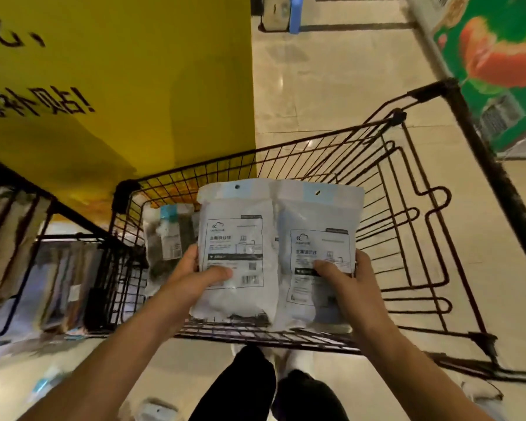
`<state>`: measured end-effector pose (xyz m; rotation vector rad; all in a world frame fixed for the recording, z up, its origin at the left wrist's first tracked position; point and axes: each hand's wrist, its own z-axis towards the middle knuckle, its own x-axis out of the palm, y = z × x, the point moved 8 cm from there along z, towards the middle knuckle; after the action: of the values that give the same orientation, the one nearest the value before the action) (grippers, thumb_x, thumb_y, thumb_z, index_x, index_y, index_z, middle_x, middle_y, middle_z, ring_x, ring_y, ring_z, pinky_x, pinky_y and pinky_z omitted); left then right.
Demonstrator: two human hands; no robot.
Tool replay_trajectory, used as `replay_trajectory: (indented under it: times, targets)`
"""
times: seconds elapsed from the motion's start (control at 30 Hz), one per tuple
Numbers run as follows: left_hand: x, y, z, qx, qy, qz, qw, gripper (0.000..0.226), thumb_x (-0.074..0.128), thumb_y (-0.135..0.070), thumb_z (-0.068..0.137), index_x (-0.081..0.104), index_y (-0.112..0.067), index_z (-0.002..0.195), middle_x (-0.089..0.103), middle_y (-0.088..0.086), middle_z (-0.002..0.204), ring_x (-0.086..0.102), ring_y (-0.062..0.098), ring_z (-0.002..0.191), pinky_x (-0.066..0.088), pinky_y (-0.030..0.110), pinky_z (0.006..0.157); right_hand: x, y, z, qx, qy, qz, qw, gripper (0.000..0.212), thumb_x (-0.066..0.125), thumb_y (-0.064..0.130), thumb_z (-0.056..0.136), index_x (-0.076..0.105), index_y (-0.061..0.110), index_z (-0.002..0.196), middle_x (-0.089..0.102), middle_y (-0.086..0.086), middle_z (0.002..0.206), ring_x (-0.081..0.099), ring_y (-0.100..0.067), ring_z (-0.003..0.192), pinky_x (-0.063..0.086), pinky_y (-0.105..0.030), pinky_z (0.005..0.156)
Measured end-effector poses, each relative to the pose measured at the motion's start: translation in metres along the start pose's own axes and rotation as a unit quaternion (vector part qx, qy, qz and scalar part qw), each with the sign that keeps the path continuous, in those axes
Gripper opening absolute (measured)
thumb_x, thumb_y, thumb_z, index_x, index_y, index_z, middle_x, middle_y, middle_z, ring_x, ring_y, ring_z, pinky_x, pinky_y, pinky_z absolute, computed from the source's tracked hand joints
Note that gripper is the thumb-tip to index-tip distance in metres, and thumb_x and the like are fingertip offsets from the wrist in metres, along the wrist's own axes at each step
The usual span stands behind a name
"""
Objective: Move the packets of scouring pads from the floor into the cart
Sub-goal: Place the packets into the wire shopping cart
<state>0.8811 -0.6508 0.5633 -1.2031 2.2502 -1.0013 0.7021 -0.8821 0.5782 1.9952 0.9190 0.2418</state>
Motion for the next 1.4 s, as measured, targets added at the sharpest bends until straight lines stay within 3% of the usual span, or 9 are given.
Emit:
replay_trajectory:
  times: [0.1, 0.3, 0.5, 0.67, 0.87, 1.0, 1.17, 1.27, 1.4]
  targets:
    - [-0.005, -0.002, 0.049, -0.013, -0.017, 0.017, 1.000, 0.061, 0.081, -0.004, 0.083, 0.060, -0.026, 0.136, 0.078, 0.001, 0.121, 0.073, 0.024, 0.112, 0.058, 0.037, 0.089, 0.018, -0.003, 0.054, -0.004, -0.011, -0.016, 1.000, 0.065, 0.081, 0.027, 0.089, 0.044, 0.027, 0.143, 0.069, 0.006, 0.123, 0.071, -0.018, 0.107, 0.060, -0.052, 0.097]
    - [0.004, 0.021, 0.142, -0.018, -0.053, 0.046, 0.997, 0.053, 0.076, -0.003, 0.089, 0.055, -0.030, 0.129, 0.075, -0.002, 0.114, 0.072, 0.014, 0.100, 0.054, 0.021, 0.070, 0.049, -0.033, 0.155, 0.008, -0.005, -0.042, 0.999, 0.066, 0.081, 0.023, 0.088, 0.042, 0.033, 0.141, 0.066, 0.011, 0.120, 0.067, -0.012, 0.106, 0.055, -0.043, 0.100]
    - [0.009, 0.042, 0.198, -0.006, -0.078, 0.085, 0.993, 0.046, 0.079, -0.001, 0.086, 0.057, -0.035, 0.108, 0.072, -0.011, 0.100, 0.069, 0.013, 0.096, 0.050, 0.027, 0.070, 0.074, -0.065, 0.226, 0.057, 0.001, -0.028, 0.998, 0.064, 0.081, 0.023, 0.086, 0.047, 0.034, 0.139, 0.068, 0.012, 0.115, 0.067, -0.014, 0.105, 0.056, -0.048, 0.104]
    - [0.017, 0.059, 0.212, -0.021, -0.064, 0.088, 0.994, 0.050, 0.073, 0.007, 0.090, 0.054, -0.027, 0.122, 0.074, -0.007, 0.107, 0.069, 0.012, 0.099, 0.052, 0.025, 0.073, 0.077, -0.091, 0.239, 0.078, -0.004, -0.052, 0.996, 0.059, 0.081, 0.019, 0.086, 0.050, 0.038, 0.132, 0.069, 0.012, 0.113, 0.067, -0.012, 0.104, 0.056, -0.047, 0.103]
    - [0.015, 0.075, 0.222, -0.051, -0.075, 0.125, 0.988, 0.054, 0.081, -0.002, 0.086, 0.052, -0.030, 0.122, 0.075, -0.005, 0.111, 0.071, 0.024, 0.105, 0.056, 0.051, 0.099, 0.074, -0.109, 0.245, 0.096, -0.006, -0.066, 0.993, 0.058, 0.080, 0.021, 0.088, 0.050, 0.038, 0.135, 0.070, 0.011, 0.115, 0.069, -0.014, 0.105, 0.057, -0.048, 0.101]
    - [0.018, 0.079, 0.227, -0.021, -0.091, 0.159, 0.983, 0.051, 0.084, -0.005, 0.083, 0.050, -0.028, 0.113, 0.075, -0.003, 0.111, 0.071, 0.023, 0.104, 0.055, 0.048, 0.100, 0.074, -0.110, 0.248, 0.089, -0.006, -0.096, 0.991, 0.066, 0.080, 0.028, 0.089, 0.044, 0.037, 0.144, 0.070, 0.013, 0.113, 0.070, -0.014, 0.103, 0.059, -0.045, 0.097]
    - [0.021, 0.078, 0.218, 0.011, -0.102, 0.144, 0.984, 0.056, 0.086, -0.014, 0.084, 0.051, -0.028, 0.126, 0.073, -0.010, 0.112, 0.069, 0.011, 0.104, 0.052, 0.040, 0.100, 0.068, -0.099, 0.233, 0.061, -0.038, -0.114, 0.991, 0.091, 0.079, 0.036, 0.092, 0.023, 0.031, 0.163, 0.056, 0.025, 0.098, 0.060, -0.010, 0.098, 0.050, -0.034, 0.095]
    - [0.023, 0.074, 0.206, 0.019, -0.100, 0.124, 0.987, 0.060, 0.084, -0.010, 0.085, 0.050, -0.031, 0.129, 0.070, -0.015, 0.112, 0.064, 0.000, 0.102, 0.050, 0.038, 0.101, 0.059, -0.088, 0.216, 0.042, -0.045, -0.125, 0.990, 0.097, 0.080, 0.040, 0.092, 0.019, 0.027, 0.166, 0.066, 0.010, 0.126, 0.057, -0.007, 0.103, 0.052, -0.035, 0.100]
    - [0.021, 0.061, 0.169, 0.014, -0.081, 0.120, 0.989, 0.086, 0.086, -0.017, 0.083, 0.037, -0.025, 0.154, 0.060, 0.000, 0.139, 0.056, 0.021, 0.131, 0.043, 0.037, 0.109, 0.046, -0.064, 0.171, 0.024, -0.027, -0.154, 0.987, 0.096, 0.077, 0.043, 0.093, 0.019, 0.026, 0.167, 0.055, 0.000, 0.151, 0.059, -0.015, 0.123, 0.050, -0.034, 0.105]
